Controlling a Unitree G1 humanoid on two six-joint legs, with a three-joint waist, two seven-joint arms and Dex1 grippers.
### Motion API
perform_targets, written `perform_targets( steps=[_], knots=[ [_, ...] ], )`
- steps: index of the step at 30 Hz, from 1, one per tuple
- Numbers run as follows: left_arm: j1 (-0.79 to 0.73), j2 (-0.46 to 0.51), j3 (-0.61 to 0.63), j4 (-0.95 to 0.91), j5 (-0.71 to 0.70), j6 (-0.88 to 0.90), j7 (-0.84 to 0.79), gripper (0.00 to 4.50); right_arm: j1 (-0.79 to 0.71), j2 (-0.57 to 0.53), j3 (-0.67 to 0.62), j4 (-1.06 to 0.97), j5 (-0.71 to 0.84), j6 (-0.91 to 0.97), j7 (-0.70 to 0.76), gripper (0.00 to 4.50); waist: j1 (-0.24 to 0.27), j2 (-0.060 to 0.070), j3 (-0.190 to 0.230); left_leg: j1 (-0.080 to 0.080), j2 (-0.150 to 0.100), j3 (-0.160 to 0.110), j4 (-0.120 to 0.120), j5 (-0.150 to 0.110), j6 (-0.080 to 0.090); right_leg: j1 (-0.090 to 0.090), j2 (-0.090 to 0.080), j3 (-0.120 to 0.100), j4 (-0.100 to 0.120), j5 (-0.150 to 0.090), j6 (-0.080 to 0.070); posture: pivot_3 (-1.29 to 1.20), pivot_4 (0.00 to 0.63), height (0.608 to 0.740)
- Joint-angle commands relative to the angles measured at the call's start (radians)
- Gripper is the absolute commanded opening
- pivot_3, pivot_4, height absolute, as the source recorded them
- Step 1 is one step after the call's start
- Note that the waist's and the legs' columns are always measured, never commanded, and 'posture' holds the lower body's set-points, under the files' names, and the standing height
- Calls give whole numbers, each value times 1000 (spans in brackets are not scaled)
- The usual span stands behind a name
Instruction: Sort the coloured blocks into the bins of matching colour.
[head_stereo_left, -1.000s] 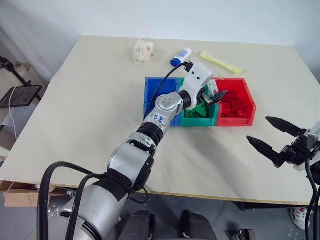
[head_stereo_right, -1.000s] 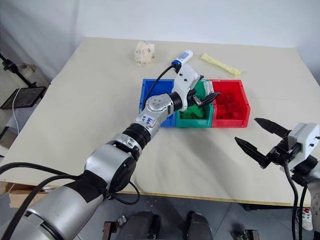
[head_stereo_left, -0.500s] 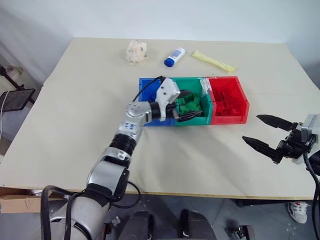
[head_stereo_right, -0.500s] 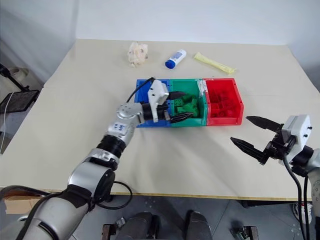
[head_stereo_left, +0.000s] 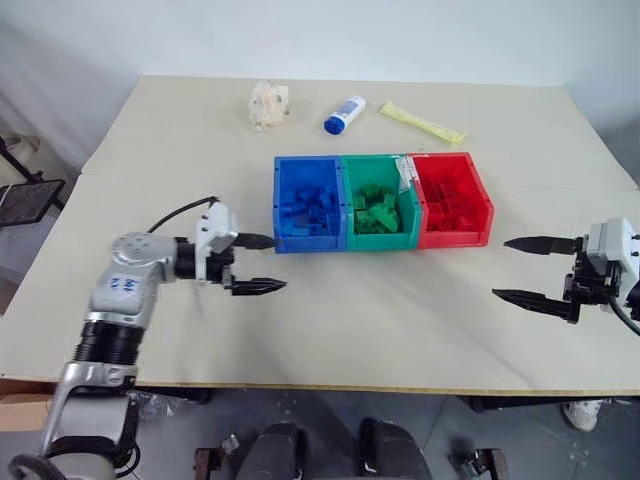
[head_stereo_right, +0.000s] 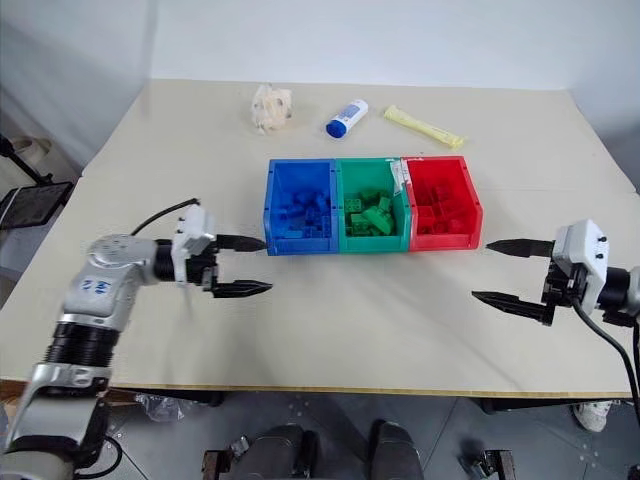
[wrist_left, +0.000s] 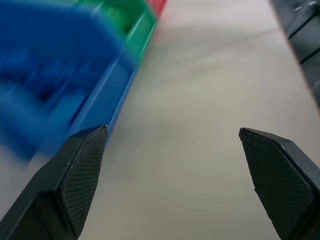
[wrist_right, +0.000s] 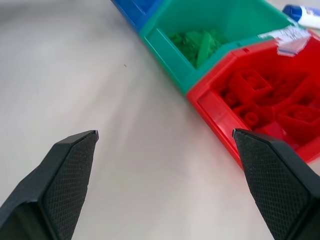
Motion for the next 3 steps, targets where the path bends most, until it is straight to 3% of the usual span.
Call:
perform_targets(
  steps=[1, 3],
  knots=[
    [-1, 6, 18, -53, -28, -1, 8, 4476, -32, -20, -3, 33, -6, -34, 34, 4500, 1, 0, 0, 0, 0, 0, 0, 0, 0, 0, 0, 0, 0, 0, 0, 0, 150, 740],
    [-5, -1, 28, -58, -32, -12, 20, 4476, -49, -16, 5, 49, -13, -41, 38, 4500, 1, 0, 0, 0, 0, 0, 0, 0, 0, 0, -1, 0, 0, 0, 0, 0, 150, 740]
  ],
)
